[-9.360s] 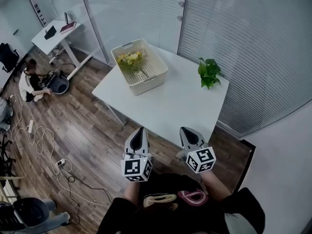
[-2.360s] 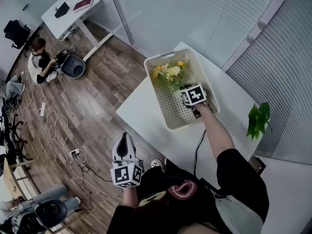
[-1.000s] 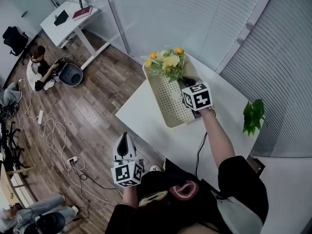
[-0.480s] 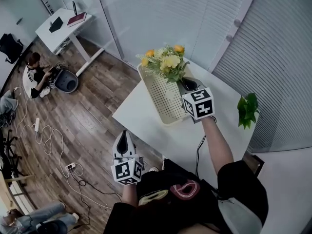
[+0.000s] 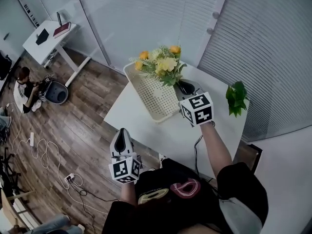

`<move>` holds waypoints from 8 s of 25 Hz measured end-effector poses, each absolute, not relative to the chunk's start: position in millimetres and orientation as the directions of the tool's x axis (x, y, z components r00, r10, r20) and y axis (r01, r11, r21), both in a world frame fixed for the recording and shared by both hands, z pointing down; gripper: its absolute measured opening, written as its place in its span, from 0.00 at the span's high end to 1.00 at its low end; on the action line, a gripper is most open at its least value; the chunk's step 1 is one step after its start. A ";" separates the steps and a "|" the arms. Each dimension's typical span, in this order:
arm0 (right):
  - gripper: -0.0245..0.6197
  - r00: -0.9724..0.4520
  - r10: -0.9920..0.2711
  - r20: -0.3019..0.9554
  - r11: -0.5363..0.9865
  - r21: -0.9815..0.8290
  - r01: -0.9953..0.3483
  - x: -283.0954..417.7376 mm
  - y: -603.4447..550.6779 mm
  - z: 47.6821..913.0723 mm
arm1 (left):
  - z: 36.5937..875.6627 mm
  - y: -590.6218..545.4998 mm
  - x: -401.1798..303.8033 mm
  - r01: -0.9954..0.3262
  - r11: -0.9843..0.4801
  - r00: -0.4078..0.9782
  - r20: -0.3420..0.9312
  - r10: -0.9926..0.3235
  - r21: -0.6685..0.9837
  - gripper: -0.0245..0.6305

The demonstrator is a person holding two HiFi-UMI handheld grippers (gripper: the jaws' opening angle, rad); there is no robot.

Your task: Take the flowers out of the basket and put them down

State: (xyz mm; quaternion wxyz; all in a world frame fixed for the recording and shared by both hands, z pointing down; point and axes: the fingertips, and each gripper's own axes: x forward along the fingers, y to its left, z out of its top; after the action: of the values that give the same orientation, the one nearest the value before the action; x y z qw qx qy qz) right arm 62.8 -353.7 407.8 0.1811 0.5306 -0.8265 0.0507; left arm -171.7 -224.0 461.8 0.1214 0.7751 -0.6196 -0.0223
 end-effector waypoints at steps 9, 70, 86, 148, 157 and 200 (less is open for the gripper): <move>0.90 -0.309 -0.893 0.328 0.356 0.096 -0.929 89.3 -310.4 397.0 | 461.4 -228.7 -140.9 -0.923 -0.313 0.340 0.094 -0.936 0.224 0.94; 0.90 0.101 -0.804 0.587 -0.113 0.016 -0.993 225.6 -114.0 566.4 | 478.3 -163.1 -54.8 -0.802 -0.560 0.592 0.150 -0.792 0.209 0.94; 0.90 0.098 -0.682 0.725 -0.130 0.013 -0.991 231.9 -116.4 648.6 | 476.4 -184.2 -52.0 -0.812 -0.552 0.580 0.148 -0.801 0.193 0.94; 0.55 -0.070 -0.935 0.349 0.013 -0.162 -0.987 172.0 -97.7 507.8 | 452.6 -148.4 -56.5 -0.769 -0.594 0.624 0.074 -0.778 0.236 0.94; 0.78 -0.088 -0.954 0.286 0.056 -0.119 -0.991 153.2 -89.5 492.3 | 455.6 -139.6 -52.1 -0.757 -0.614 0.642 0.077 -0.763 0.222 0.94; 0.95 0.036 -0.975 0.221 -0.042 -0.023 -0.999 167.1 -92.6 480.4 | 458.4 -143.1 -54.1 -0.776 -0.598 0.620 0.071 -0.781 0.203 0.94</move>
State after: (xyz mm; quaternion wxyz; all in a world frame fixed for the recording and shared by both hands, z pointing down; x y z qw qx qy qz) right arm 167.1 -92.6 480.4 0.0687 0.7165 -0.6886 0.0885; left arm -54.1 -143.1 458.4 0.1074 0.8937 -0.4355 -0.0124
